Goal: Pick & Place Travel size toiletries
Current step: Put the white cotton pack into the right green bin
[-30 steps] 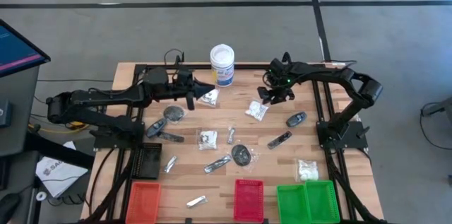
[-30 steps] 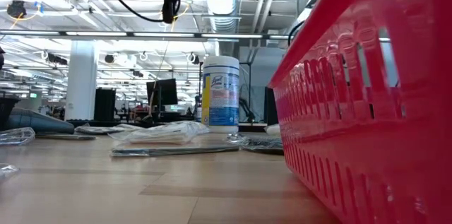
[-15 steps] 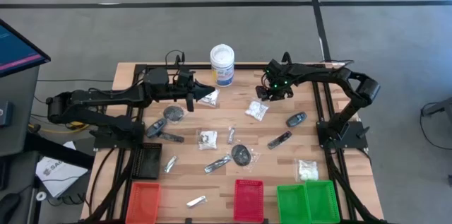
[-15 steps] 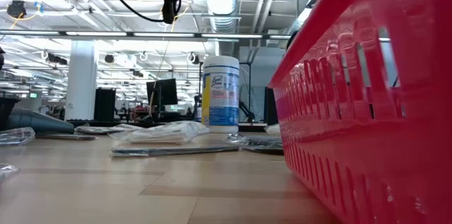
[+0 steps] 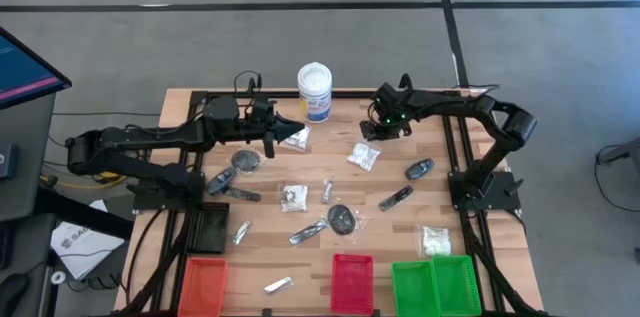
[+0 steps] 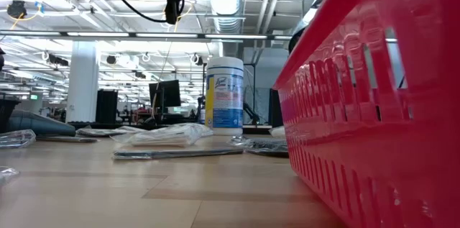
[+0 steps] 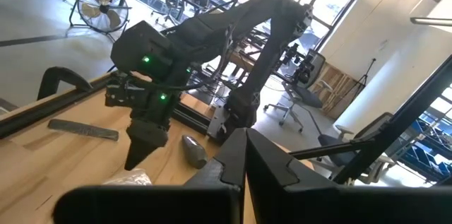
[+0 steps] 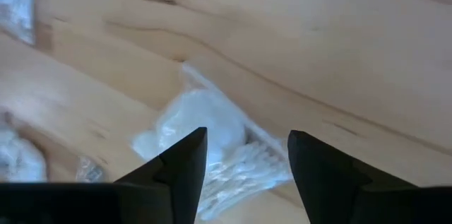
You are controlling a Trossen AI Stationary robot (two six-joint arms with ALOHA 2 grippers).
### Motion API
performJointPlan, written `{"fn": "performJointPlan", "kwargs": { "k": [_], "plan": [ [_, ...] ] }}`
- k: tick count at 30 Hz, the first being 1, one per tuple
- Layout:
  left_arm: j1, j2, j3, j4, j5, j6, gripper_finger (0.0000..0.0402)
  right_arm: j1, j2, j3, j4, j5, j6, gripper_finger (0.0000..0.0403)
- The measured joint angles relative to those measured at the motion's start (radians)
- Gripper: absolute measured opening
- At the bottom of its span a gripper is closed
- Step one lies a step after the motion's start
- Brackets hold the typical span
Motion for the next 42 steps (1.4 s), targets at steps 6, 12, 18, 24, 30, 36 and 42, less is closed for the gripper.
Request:
{"fn": "performJointPlan", "kwargs": {
  "k": [6,12,18,24,30,36,42],
  "plan": [
    [0.000,0.000,0.000,-0.001,0.000,0.000,0.0003,0.007,0.000,0.000,0.000,0.002,0.005,0.0199],
    [0.000,0.000,0.000,-0.002,0.000,0.000,0.0003,0.016,0.000,-0.018,0.004,0.008,0.021,0.0192],
    [0.000,0.000,0.000,-0.001,0.000,0.000,0.0003,0.033,0.000,-0.030,0.011,0.025,0.034,0.0190],
    [0.000,0.000,0.000,-0.001,0.000,-0.001,0.0003,0.035,0.011,-0.029,0.039,0.054,0.034,0.0192],
    [0.000,0.000,0.000,-0.001,0.000,-0.001,0.0003,0.062,0.096,-0.025,0.051,0.003,0.039,0.0193],
    [-0.001,0.000,0.000,-0.002,0.023,-0.001,0.0003,0.096,0.125,-0.018,0.052,-0.009,0.037,0.0188],
    [-0.001,0.000,0.000,-0.002,0.026,-0.001,0.0003,0.100,0.127,0.006,0.037,-0.009,0.027,0.0161]
  ]
}}
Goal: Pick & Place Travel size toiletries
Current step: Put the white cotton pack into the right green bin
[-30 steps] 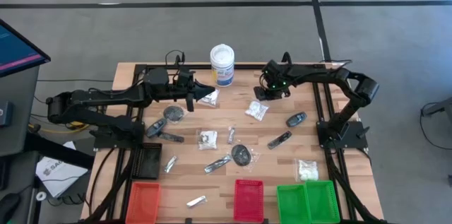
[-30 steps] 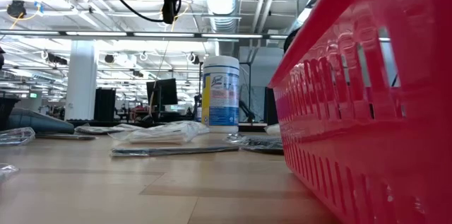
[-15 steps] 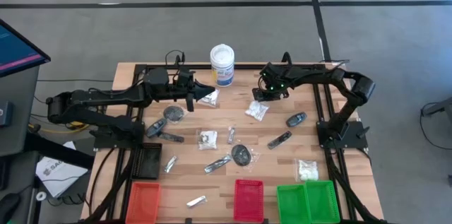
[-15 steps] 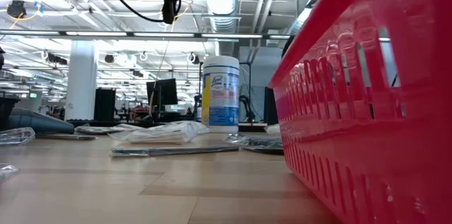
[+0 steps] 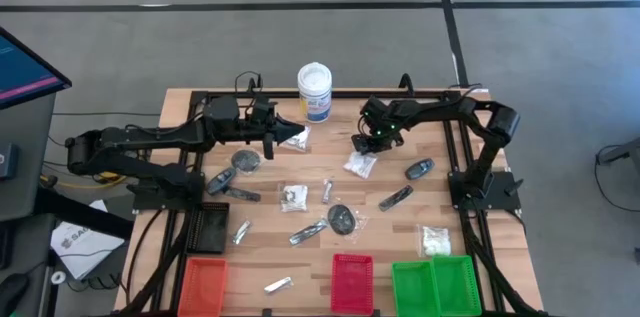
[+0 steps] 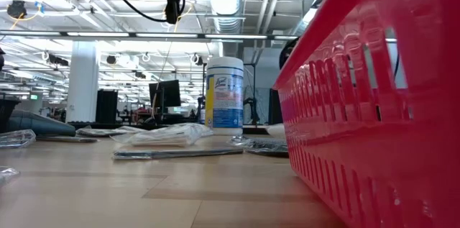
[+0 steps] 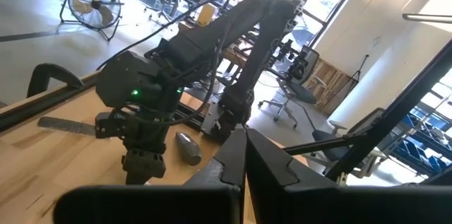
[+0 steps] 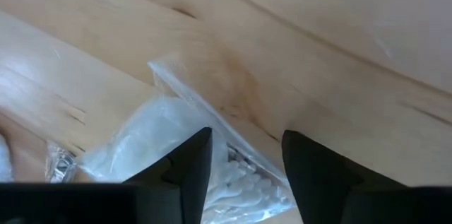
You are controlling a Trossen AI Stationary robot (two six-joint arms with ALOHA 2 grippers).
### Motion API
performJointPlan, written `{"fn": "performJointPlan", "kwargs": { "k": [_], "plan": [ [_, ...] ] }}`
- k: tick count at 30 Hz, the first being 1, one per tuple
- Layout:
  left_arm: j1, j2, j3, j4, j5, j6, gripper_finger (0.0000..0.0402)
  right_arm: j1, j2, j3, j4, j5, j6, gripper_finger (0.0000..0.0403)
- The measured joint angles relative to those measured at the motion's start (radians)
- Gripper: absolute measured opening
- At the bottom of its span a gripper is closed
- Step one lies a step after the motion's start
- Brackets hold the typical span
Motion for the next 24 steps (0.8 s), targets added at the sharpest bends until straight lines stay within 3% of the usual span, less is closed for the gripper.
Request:
{"fn": "performJointPlan", "kwargs": {
  "k": [6,13,24],
  "plan": [
    [0.000,0.000,0.000,0.000,0.000,0.000,0.0003,0.000,0.004,0.015,-0.023,0.002,-0.006,0.0108],
    [0.000,0.000,0.000,0.000,0.000,0.000,0.0003,0.008,0.004,0.060,-0.131,-0.019,-0.067,0.0013],
    [0.000,0.000,0.000,0.000,0.000,0.000,0.0003,0.034,0.004,0.256,-0.313,-0.015,-0.151,0.0004]
  ]
}}
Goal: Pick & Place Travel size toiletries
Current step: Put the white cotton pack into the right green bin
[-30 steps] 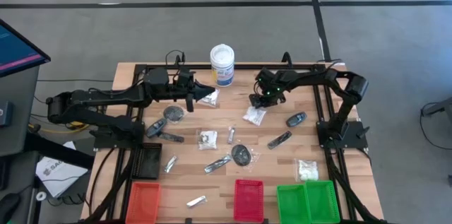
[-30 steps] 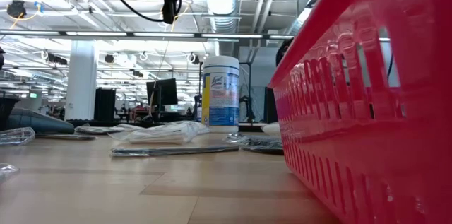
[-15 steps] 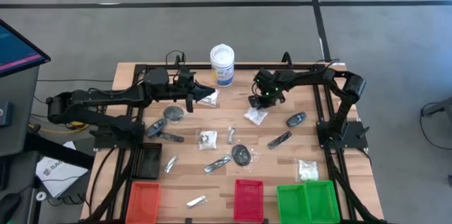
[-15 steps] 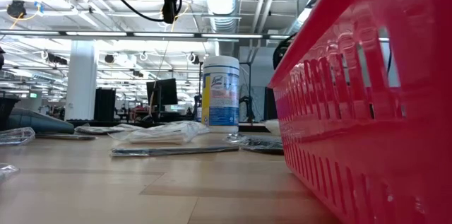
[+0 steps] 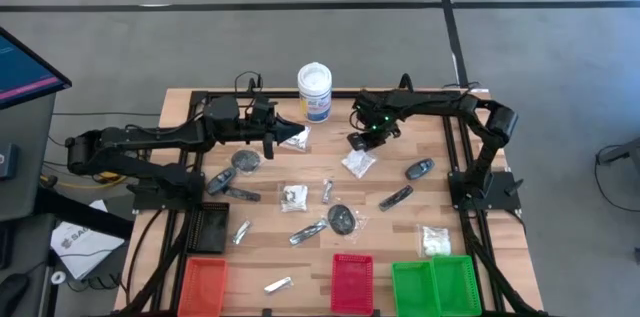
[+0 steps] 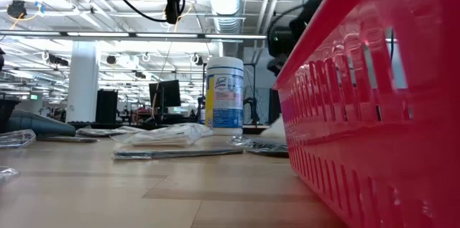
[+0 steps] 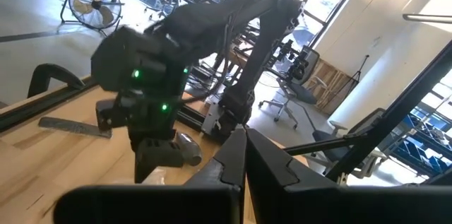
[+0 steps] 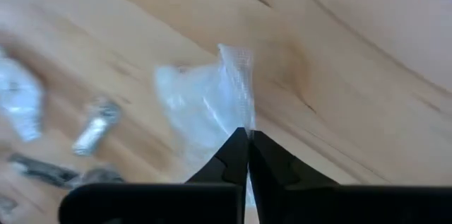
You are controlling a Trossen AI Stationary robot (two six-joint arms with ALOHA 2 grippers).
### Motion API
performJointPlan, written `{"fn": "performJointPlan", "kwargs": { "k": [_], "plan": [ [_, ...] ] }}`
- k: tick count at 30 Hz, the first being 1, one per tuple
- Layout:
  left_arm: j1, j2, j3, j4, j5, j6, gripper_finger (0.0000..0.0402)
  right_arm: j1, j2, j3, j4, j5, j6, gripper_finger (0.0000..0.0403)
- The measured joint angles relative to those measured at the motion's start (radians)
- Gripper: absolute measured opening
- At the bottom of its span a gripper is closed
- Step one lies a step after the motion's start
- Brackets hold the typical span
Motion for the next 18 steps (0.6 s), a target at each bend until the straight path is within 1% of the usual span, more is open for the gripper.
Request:
{"fn": "performJointPlan", "kwargs": {
  "k": [14,18],
  "plan": [
    [0.002,0.000,0.000,0.000,0.000,0.000,0.0003,0.034,-0.002,0.379,-0.157,0.067,-0.054,0.0001],
    [0.002,0.000,0.000,0.000,0.000,0.000,0.0003,0.048,-0.002,0.465,-0.168,0.075,-0.054,0.0000]
  ]
}}
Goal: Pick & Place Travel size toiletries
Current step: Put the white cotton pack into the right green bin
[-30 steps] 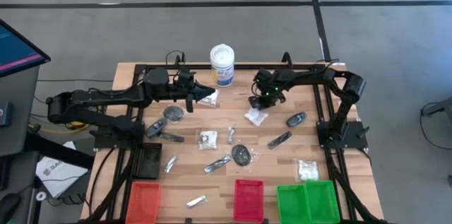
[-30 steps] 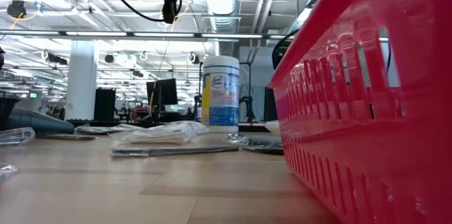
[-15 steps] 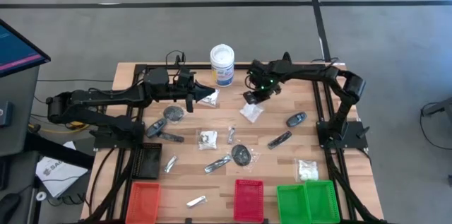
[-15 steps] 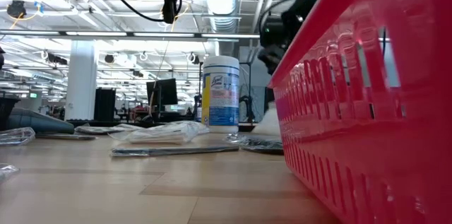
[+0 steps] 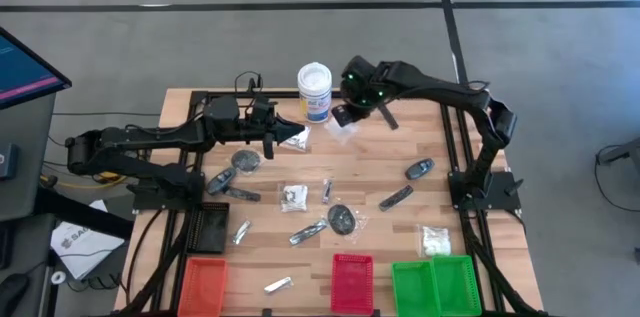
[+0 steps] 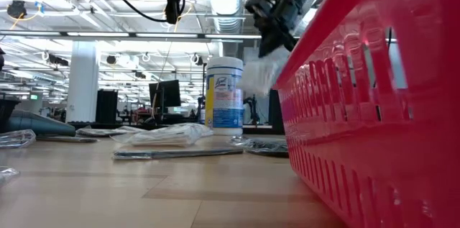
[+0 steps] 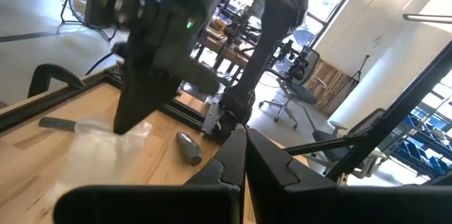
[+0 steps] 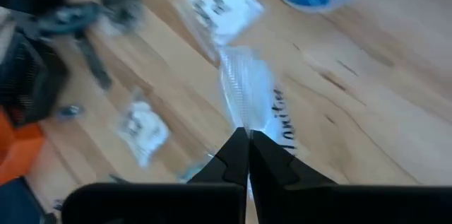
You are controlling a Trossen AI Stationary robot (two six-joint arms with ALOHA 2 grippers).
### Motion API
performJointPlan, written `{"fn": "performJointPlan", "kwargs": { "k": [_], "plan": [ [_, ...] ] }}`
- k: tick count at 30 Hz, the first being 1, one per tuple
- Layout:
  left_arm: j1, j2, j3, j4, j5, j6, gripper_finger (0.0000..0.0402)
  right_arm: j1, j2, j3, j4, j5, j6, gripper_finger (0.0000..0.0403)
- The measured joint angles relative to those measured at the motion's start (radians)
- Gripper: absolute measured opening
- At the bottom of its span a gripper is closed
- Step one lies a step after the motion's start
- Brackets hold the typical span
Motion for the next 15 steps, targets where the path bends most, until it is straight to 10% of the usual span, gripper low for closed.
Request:
{"fn": "performJointPlan", "kwargs": {
  "k": [15],
  "plan": [
    [0.000,-0.017,0.001,0.002,0.000,0.000,0.0003,0.058,0.000,0.148,-0.021,-0.004,0.019,0.0000]
  ]
}}
